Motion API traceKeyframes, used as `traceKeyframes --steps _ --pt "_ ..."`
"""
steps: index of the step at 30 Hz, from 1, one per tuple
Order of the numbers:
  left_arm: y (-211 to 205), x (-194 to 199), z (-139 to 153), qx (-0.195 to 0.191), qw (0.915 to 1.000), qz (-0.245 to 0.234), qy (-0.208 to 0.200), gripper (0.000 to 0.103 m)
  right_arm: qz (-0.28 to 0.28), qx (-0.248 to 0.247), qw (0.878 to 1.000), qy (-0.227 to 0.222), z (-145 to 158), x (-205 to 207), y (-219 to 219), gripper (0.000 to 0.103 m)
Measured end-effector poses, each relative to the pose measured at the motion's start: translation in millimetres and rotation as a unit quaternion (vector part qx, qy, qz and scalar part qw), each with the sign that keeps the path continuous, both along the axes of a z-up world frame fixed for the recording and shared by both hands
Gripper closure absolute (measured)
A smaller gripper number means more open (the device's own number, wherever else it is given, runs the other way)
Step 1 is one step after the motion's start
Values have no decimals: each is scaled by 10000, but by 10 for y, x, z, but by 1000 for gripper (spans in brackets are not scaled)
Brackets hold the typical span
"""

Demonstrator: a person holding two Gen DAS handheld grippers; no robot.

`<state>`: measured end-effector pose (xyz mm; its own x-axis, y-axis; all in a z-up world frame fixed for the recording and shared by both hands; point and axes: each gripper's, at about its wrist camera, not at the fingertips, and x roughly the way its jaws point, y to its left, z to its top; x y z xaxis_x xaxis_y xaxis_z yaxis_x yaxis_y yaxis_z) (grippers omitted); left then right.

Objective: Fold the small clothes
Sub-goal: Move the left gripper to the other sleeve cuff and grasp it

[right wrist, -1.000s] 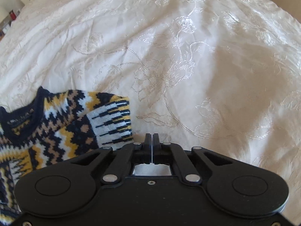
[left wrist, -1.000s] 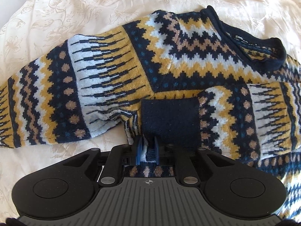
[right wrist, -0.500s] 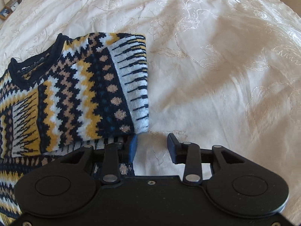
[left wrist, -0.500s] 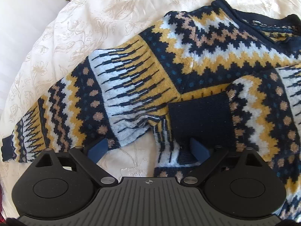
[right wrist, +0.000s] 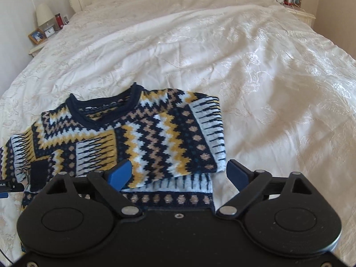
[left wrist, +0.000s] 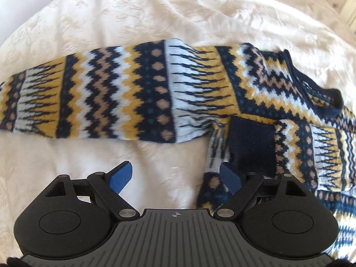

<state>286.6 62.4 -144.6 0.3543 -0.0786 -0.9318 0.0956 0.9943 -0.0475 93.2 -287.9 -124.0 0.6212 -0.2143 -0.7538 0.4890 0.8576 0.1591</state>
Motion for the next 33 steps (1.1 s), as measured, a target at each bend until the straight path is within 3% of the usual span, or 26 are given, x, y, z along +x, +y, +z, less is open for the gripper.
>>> traceKeyframes --steps 6,17,28,29,30,33 --pt "814 26 242 126 9968 765 -165 17 213 238 9994 -126 8 92 336 1" --pt "2071 300 298 173 9821 1817 -468 17 461 454 9979 -13 -1 272 900 1" --pt "2385 771 115 71 9779 1990 -633 19 701 484 9963 122 34 511 1261 1" --pt "2407 777 125 41 9776 1980 -713 28 725 484 9961 129 35 529 1279 1" --pt "2420 784 136 17 9770 1986 -779 46 746 474 9960 135 37 547 1298 1" --pt "2445 828 144 -108 9736 2148 -760 86 808 461 9956 139 38 583 1329 1"
